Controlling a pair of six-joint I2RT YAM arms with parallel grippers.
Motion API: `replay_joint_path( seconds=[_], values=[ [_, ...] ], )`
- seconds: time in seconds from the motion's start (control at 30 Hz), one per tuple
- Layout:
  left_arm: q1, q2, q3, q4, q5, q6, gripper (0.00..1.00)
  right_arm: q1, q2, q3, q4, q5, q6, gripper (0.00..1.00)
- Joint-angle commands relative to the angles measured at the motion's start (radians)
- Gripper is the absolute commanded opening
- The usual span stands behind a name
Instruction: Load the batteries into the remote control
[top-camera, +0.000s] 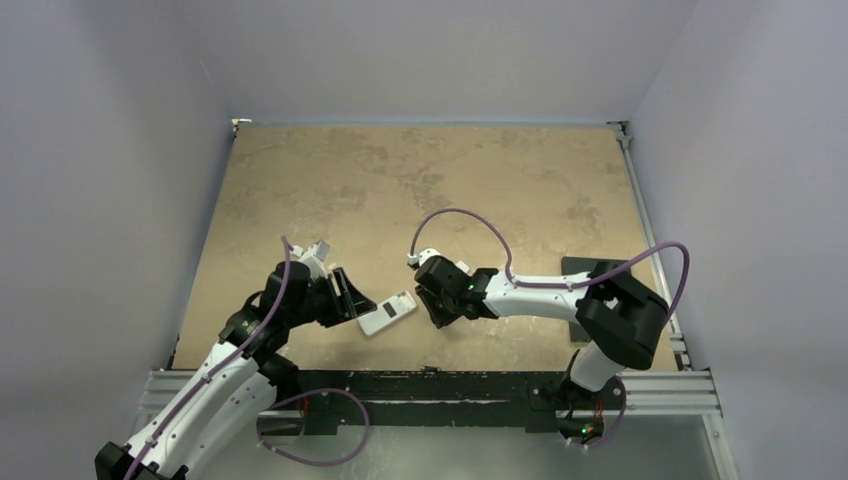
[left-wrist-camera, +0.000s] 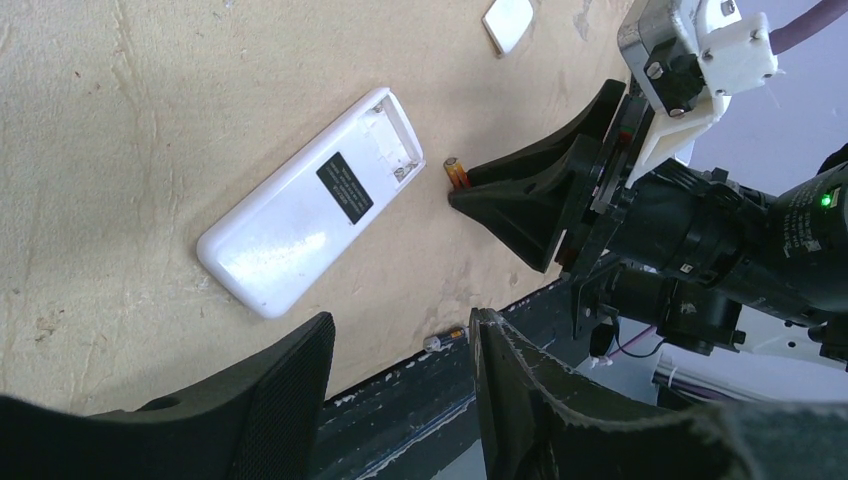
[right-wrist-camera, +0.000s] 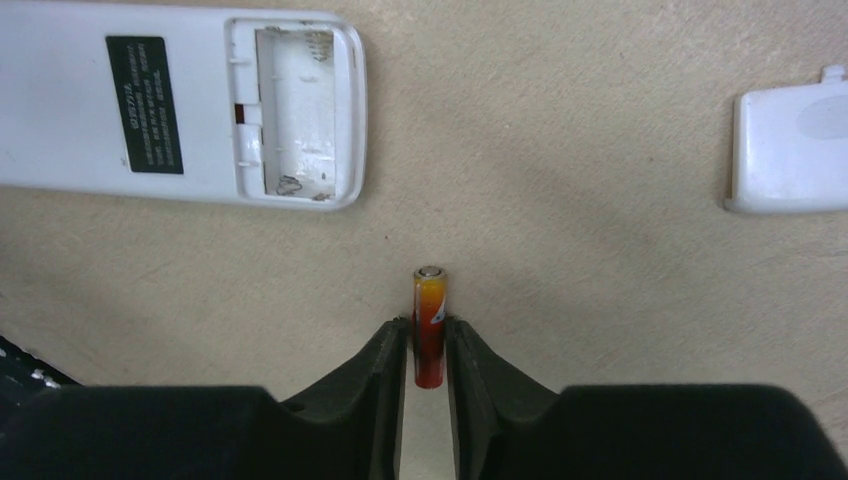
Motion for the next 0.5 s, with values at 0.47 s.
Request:
replay_joint_path(
  seconds=[0.47],
  values=[
    [-0.003,0.001,0.036,0.011,0.007,0.010,0.52,0.022,-0.085,-0.014,0.020,0.003,-0.064,0.00]
  ],
)
